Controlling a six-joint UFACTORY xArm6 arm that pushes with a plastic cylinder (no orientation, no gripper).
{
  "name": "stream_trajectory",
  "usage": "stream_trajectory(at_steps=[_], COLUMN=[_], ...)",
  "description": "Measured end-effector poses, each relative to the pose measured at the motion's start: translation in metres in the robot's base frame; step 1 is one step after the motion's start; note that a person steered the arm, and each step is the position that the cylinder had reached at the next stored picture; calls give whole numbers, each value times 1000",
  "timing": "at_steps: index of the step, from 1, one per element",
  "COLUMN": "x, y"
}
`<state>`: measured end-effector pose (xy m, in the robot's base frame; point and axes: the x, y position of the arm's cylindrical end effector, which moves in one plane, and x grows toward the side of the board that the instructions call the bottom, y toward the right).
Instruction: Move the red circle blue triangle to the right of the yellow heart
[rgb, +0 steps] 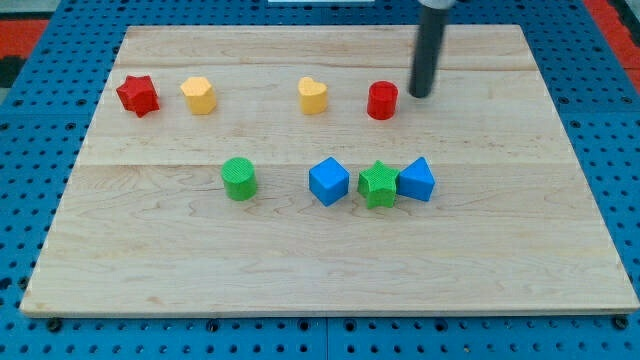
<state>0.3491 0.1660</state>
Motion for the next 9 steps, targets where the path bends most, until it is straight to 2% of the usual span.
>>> stream_trajectory(at_steps=[1, 2, 3, 4, 5, 6, 7, 8, 9], x=[97, 131, 131, 108, 57, 85, 142, 125, 46], y=[28, 2, -21, -52, -96, -22, -44, -91, -127])
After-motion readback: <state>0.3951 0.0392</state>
